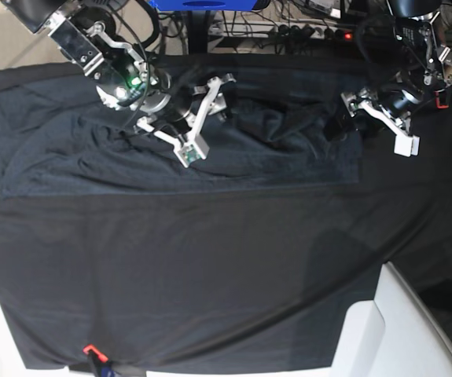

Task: Fold the T-shirt properly
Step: 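Grasp the band's end with the left gripper while the right gripper holds the middle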

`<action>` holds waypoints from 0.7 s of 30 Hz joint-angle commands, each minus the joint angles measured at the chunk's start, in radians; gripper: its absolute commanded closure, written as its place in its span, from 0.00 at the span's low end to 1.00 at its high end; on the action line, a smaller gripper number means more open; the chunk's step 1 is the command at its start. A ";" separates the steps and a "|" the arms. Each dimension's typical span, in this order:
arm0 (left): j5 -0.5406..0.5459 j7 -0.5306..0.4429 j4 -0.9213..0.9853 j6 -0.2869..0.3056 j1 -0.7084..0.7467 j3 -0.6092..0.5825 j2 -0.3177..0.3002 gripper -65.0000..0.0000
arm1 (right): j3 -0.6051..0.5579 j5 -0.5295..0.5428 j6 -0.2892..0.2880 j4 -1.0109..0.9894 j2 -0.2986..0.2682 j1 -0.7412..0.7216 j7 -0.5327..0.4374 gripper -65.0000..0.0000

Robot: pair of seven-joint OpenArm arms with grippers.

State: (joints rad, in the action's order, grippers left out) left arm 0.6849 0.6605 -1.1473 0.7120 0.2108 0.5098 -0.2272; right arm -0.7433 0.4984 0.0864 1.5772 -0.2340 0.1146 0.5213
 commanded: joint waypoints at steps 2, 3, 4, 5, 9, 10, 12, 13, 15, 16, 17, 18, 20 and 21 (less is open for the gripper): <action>-0.038 0.048 0.013 -0.014 -0.004 -0.021 -0.001 0.00 | 0.003 0.012 -0.009 0.018 0.003 -0.003 -0.019 0.44; -0.038 0.048 0.013 -0.014 -0.006 -0.029 0.004 0.00 | 0.003 0.012 -0.009 0.018 0.003 -0.003 -0.019 0.44; -0.038 0.048 0.013 -0.014 -0.006 -0.036 0.012 0.00 | 0.003 0.012 -0.009 0.018 0.003 -0.003 -0.019 0.44; -0.038 0.048 0.013 -0.014 -0.004 -0.040 0.013 0.00 | 0.003 0.012 -0.009 0.018 0.003 -0.002 -0.019 0.44; -0.040 0.048 0.020 -0.014 -0.004 -0.040 0.021 0.20 | 0.003 0.012 -0.009 0.018 0.003 -0.002 -0.019 0.44; -0.040 0.048 0.036 -0.014 -0.006 -0.040 0.021 0.25 | 0.003 0.012 -0.009 0.018 0.003 -0.002 -0.019 0.44; -0.040 0.048 0.092 -0.014 -0.017 -0.040 0.018 0.37 | 0.005 0.012 -0.009 0.018 0.003 -0.002 -0.019 0.44; -0.040 0.045 0.119 -0.014 -0.021 -0.038 0.015 0.43 | 0.005 0.012 -0.009 0.018 0.003 -0.002 -0.019 0.44; -0.040 0.015 0.152 -0.014 -0.032 -0.035 0.012 0.56 | 0.005 0.012 -0.009 0.018 0.005 -0.002 -0.019 0.44; -0.040 -0.011 0.165 -0.014 -0.034 -0.035 0.009 0.64 | 0.005 0.012 -0.009 0.018 0.005 -0.002 -0.020 0.44; -0.040 -0.031 0.172 -0.014 -0.034 -0.040 0.001 0.71 | 0.005 0.012 -0.009 0.018 0.005 -0.002 -0.020 0.44; -0.040 -0.041 0.183 -0.014 -0.035 -0.040 -0.002 0.80 | 0.005 0.012 -0.009 0.018 0.005 0.000 -0.020 0.44; -0.040 -0.049 0.206 -0.014 -0.044 -0.040 -0.004 1.00 | 0.006 0.012 -0.009 0.021 0.005 0.009 -0.022 0.44; -0.040 -0.051 0.215 -0.014 -0.049 -0.038 -0.004 1.00 | 0.006 0.012 -0.009 0.022 0.005 0.012 -0.030 0.44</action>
State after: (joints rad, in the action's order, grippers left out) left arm 0.7132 0.5568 -0.9379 0.7330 0.1558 0.4763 -0.2253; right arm -0.7403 0.5053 0.0822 1.5776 -0.2317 0.1310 0.5083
